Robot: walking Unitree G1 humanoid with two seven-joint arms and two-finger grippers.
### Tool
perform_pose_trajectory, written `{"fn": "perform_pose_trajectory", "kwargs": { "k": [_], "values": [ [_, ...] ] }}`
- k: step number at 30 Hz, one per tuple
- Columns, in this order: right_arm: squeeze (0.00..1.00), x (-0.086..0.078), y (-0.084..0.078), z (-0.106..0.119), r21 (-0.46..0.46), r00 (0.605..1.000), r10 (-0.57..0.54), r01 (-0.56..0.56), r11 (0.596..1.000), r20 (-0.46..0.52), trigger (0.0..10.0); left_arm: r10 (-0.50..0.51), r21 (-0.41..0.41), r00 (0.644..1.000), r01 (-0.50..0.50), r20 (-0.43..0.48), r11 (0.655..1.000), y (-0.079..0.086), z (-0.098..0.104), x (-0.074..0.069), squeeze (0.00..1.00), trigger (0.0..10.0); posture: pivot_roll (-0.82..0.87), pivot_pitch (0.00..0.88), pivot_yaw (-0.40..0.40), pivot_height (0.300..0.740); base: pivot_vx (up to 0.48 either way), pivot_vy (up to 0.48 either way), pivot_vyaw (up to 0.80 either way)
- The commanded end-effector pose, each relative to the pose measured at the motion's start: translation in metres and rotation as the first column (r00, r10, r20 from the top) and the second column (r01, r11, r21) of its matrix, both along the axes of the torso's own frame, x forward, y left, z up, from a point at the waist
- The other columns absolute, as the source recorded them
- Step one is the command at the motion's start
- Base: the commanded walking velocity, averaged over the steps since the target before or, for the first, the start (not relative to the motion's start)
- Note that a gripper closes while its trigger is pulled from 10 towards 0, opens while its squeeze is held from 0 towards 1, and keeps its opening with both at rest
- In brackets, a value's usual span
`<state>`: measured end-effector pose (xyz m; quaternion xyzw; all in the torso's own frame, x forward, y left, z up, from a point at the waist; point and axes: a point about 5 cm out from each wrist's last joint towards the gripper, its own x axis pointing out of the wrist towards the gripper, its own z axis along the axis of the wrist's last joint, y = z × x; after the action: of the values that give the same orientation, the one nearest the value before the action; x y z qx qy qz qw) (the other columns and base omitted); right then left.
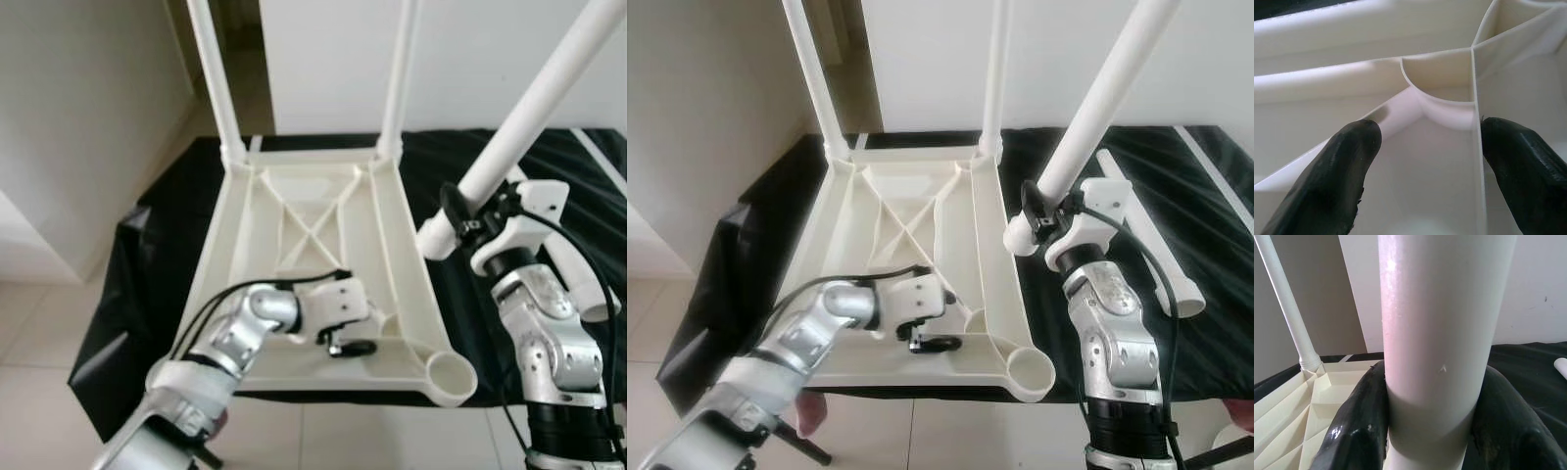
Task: Building children table
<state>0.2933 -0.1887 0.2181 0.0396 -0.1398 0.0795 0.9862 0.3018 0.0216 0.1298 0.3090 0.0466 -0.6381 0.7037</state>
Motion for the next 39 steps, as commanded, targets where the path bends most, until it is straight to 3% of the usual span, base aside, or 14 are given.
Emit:
{"fn": "perform_pose_trajectory", "kwargs": {
  "k": [1, 5, 8, 9, 10, 11, 12, 15, 16, 22, 26, 29, 31, 39],
  "values": [
    [0.0, 0.0, 0.002, 0.003, -0.008, 1.0, 0.003, -0.003, 1.0, 0.008, 10.0, 0.367, -0.156, 0.909, -0.34, 0.201, 0.928, 0.003, 0.01, 0.023, 0.0, 10.0, -0.01, 0.0, 0.03, 0.74, 0.0, 0.0, 0.0],
    [0.0, -0.001, 0.001, 0.001, -0.011, 1.0, 0.0, 0.0, 1.0, -0.001, 10.0, 0.427, -0.267, 0.875, -0.365, 0.23, 0.892, -0.033, 0.037, 0.032, 0.0, 10.0, -0.01, 0.0, 0.032, 0.74, 0.0, 0.0, 0.0],
    [0.0, -0.001, 0.001, 0.001, -0.012, 1.0, 0.0, 0.0, 1.0, -0.003, 10.0, 0.438, -0.278, 0.869, -0.372, 0.232, 0.886, -0.042, 0.04, 0.031, 0.0, 10.0, -0.02, 0.0, 0.033, 0.74, 0.0, 0.0, 0.0],
    [0.0, -0.002, 0.002, 0.0, -0.011, 1.0, -0.001, 0.001, 1.0, -0.004, 10.0, 0.471, -0.282, 0.846, -0.401, 0.252, 0.872, -0.045, 0.04, 0.033, 0.0, 10.0, -0.02, 0.0, 0.035, 0.74, 0.0, 0.0, 0.0],
    [0.0, -0.002, 0.002, 0.0, -0.011, 1.0, -0.001, 0.001, 1.0, -0.004, 10.0, 0.471, -0.282, 0.846, -0.401, 0.252, 0.872, -0.045, 0.04, 0.033, 0.0, 10.0, -0.02, 0.0, 0.035, 0.74, 0.0, 0.0, 0.0],
    [0.0, -0.002, 0.002, 0.0, -0.012, 1.0, -0.002, 0.002, 1.0, -0.006, 10.0, 0.502, -0.288, 0.818, -0.426, 0.283, 0.857, -0.048, 0.042, 0.035, 0.0, 10.0, -0.02, 0.0, 0.035, 0.74, 0.0, 0.0, 0.0],
    [0.0, -0.003, 0.0, -0.003, -0.018, 1.0, -0.009, 0.008, 1.0, -0.016, 10.0, 0.561, -0.296, 0.761, -0.481, 0.326, 0.825, -0.051, 0.044, 0.04, 0.0, 10.0, -0.03, 0.0, 0.036, 0.74, 0.0, 0.0, 0.0],
    [0.0, -0.004, -0.001, -0.006, -0.03, 1.0, -0.015, 0.014, 0.999, -0.027, 10.0, 0.591, -0.297, 0.728, -0.513, 0.347, 0.805, -0.053, 0.047, 0.043, 0.0, 10.0, -0.03, 0.0, 0.036, 0.74, 0.0, 0.0, 0.0],
    [0.0, -0.004, -0.002, -0.007, -0.036, 0.999, -0.016, 0.015, 0.999, -0.03, 10.0, 0.594, -0.298, 0.723, -0.515, 0.352, 0.804, -0.053, 0.048, 0.044, 0.0, 10.0, -0.03, 0.0, 0.036, 0.74, 0.0, 0.0, 0.0],
    [0.0, -0.005, -0.006, -0.006, -0.036, 0.999, -0.031, 0.03, 0.999, -0.028, 10.0, 0.486, -0.34, 0.818, -0.382, 0.309, 0.859, -0.057, 0.058, 0.039, 0.0, 10.0, -0.03, 0.0, 0.039, 0.74, 0.0, 0.0, 0.0],
    [0.0, -0.004, -0.006, -0.006, -0.034, 0.999, -0.031, 0.03, 0.999, -0.027, 10.0, 0.442, -0.303, 0.832, -0.35, 0.335, 0.887, -0.052, 0.054, 0.038, 0.0, 10.0, -0.03, 0.0, 0.038, 0.74, 0.0, 0.0, 0.0],
    [0.0, -0.004, -0.005, -0.006, -0.035, 0.999, -0.03, 0.029, 0.999, -0.026, 10.0, 0.447, -0.278, 0.826, -0.365, 0.344, 0.889, -0.049, 0.051, 0.04, 0.0, 10.0, -0.03, 0.0, 0.038, 0.74, 0.0, 0.0, 0.0],
    [0.0, -0.003, -0.005, -0.006, -0.04, 0.999, -0.026, 0.025, 0.999, -0.027, 10.0, 0.479, -0.248, 0.79, -0.412, 0.382, 0.877, -0.044, 0.044, 0.043, 0.0, 10.0, -0.03, 0.0, 0.035, 0.74, 0.0, 0.0, 0.0],
    [0.0, -0.001, -0.003, -0.005, -0.042, 0.999, -0.017, 0.016, 0.999, -0.027, 10.0, 0.507, -0.217, 0.733, -0.461, 0.453, 0.861, -0.04, 0.037, 0.045, 0.0, 10.0, -0.02, 0.0, 0.029, 0.74, 0.0, 0.0, 0.0]
  ]
}}
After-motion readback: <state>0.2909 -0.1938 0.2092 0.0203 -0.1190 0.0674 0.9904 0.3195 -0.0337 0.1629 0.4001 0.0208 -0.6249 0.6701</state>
